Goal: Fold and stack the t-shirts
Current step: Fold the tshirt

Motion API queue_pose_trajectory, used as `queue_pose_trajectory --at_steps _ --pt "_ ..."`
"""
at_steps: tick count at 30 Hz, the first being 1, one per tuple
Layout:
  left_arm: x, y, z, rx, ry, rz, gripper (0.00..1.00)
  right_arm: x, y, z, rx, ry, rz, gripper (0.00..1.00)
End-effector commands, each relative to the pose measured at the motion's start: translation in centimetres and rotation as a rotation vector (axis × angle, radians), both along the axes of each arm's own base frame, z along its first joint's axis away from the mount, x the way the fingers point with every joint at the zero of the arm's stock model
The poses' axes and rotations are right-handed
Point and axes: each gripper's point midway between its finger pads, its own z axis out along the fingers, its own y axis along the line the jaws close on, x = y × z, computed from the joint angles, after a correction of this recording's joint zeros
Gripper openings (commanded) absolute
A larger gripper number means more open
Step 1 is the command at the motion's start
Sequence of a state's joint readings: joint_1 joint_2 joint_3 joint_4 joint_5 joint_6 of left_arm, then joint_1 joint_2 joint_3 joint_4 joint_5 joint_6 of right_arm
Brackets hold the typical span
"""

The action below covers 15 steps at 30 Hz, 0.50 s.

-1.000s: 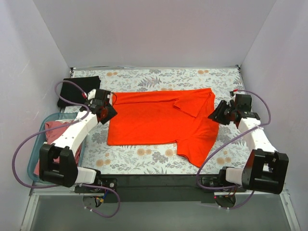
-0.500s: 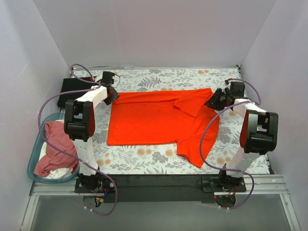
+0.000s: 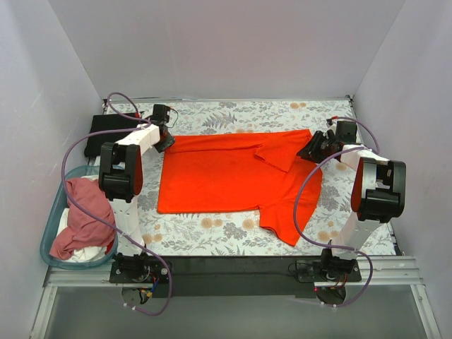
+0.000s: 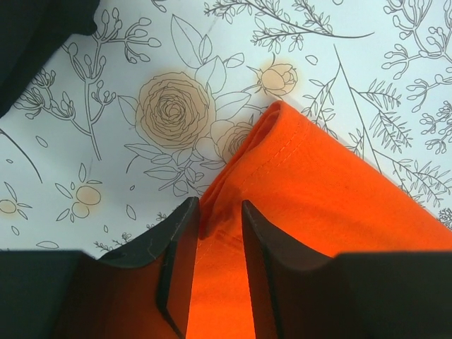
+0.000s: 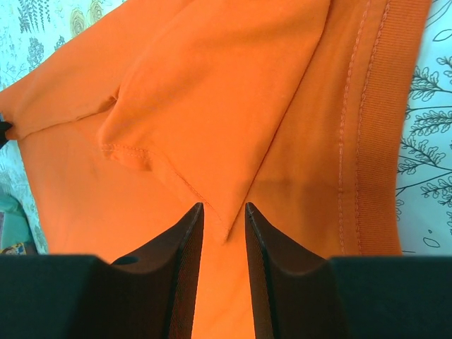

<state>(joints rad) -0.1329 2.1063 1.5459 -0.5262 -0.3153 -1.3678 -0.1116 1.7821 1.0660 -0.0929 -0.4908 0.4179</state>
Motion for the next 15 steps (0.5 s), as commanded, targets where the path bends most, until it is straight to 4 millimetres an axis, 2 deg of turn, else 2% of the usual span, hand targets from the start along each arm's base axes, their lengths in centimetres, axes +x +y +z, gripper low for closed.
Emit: queue_pose_trajectory --at_steps 1,12,15 --pt "0.4 0.5 2.4 0.024 -0.042 0.008 0.29 0.9 0.4 0.8 0.018 -0.044 0.018 0.36" --pt "0.4 0.6 3.4 0.032 -0.038 -0.005 0.11 0.6 0.7 0.7 0.022 -0.038 0.024 0.36" --pt "0.5 0.8 4.0 0.044 -0.047 -0.008 0.1 0.5 0.9 0.3 0.025 -0.026 0.027 0.36"
